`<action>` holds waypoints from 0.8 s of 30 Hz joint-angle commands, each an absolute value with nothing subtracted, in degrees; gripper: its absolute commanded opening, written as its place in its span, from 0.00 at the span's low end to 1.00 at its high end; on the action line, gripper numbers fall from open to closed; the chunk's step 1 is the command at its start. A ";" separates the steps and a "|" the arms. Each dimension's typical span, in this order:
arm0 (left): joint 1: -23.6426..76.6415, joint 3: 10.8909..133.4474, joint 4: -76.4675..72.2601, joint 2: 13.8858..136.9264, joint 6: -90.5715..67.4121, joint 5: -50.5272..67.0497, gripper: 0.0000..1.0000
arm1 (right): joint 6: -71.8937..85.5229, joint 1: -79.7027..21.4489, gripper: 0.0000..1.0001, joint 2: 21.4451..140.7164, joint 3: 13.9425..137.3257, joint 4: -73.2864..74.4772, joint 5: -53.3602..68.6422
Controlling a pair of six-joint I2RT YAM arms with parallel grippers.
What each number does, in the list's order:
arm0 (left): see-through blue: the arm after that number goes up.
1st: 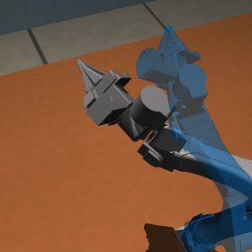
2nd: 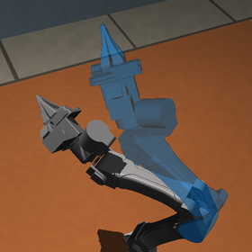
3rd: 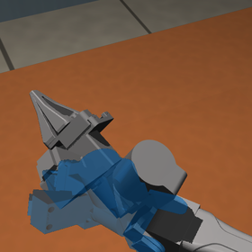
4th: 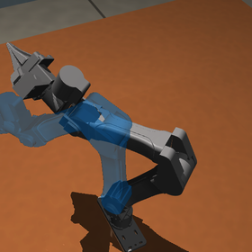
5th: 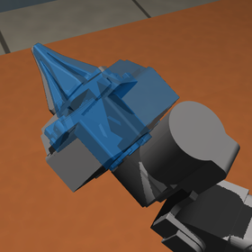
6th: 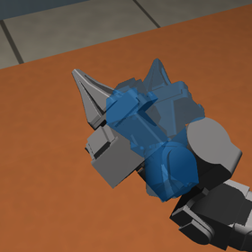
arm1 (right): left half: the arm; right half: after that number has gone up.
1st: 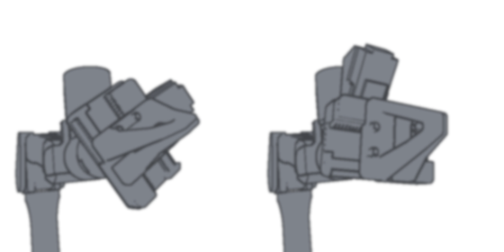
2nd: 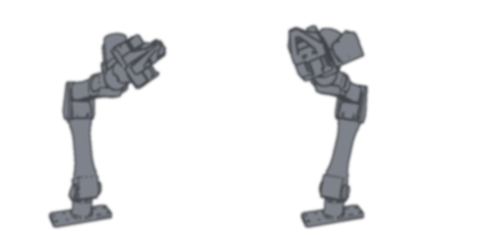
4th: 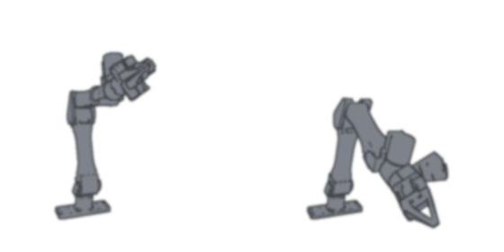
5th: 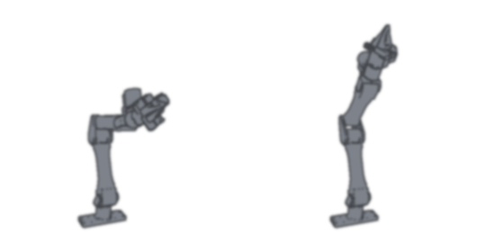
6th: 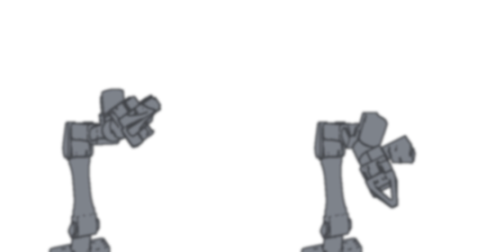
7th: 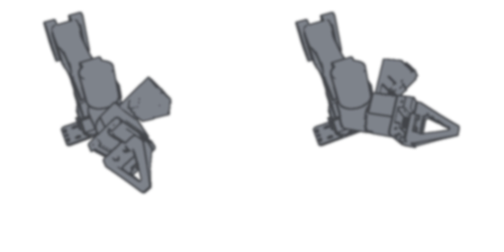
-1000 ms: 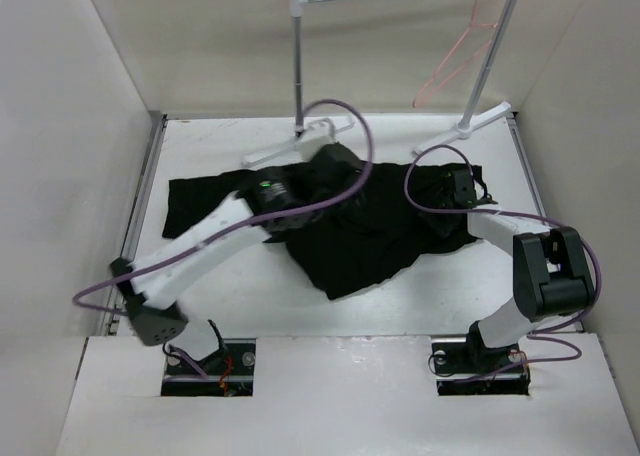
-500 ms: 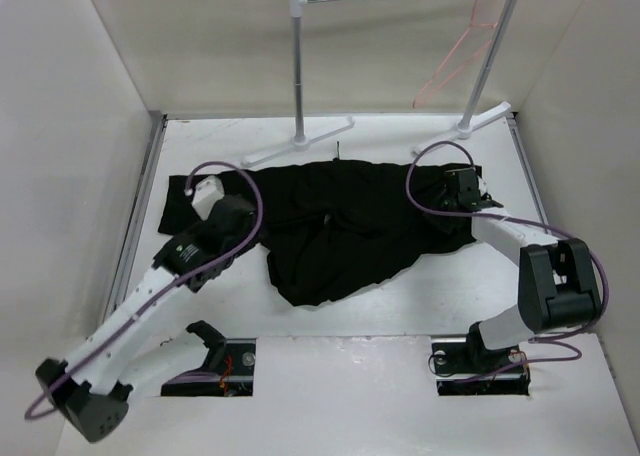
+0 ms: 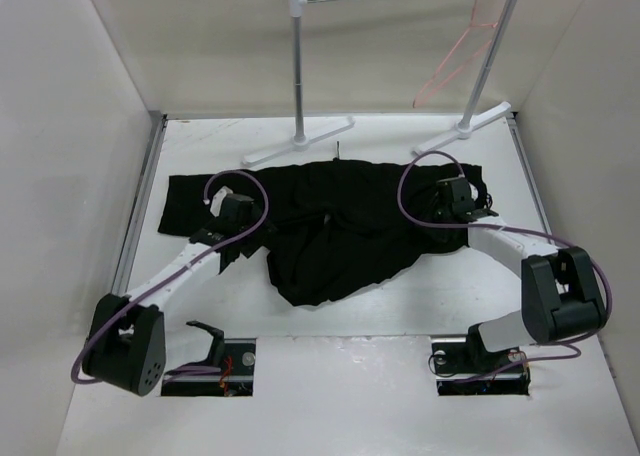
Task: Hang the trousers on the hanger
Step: Flatten out the trousers at the center of the board.
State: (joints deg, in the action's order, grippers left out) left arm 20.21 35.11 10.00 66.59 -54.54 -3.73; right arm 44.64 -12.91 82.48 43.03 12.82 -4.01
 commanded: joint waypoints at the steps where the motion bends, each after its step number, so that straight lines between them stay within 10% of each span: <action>1: 18.85 34.10 -0.87 70.04 -55.11 -1.58 0.48 | 44.30 -14.10 0.41 80.25 42.10 11.25 -3.95; 5: 18.15 34.10 0.25 71.55 -54.93 0.17 0.20 | 44.65 -14.54 0.41 79.63 41.22 11.25 -4.39; 16: 15.68 29.70 12.49 63.45 -54.49 -3.60 0.08 | 44.03 -14.54 0.51 81.03 42.80 10.81 -3.25; 24: 20.60 33.49 5.11 68.28 -54.84 -5.45 0.63 | 43.07 -15.51 0.50 80.69 42.28 10.63 -2.20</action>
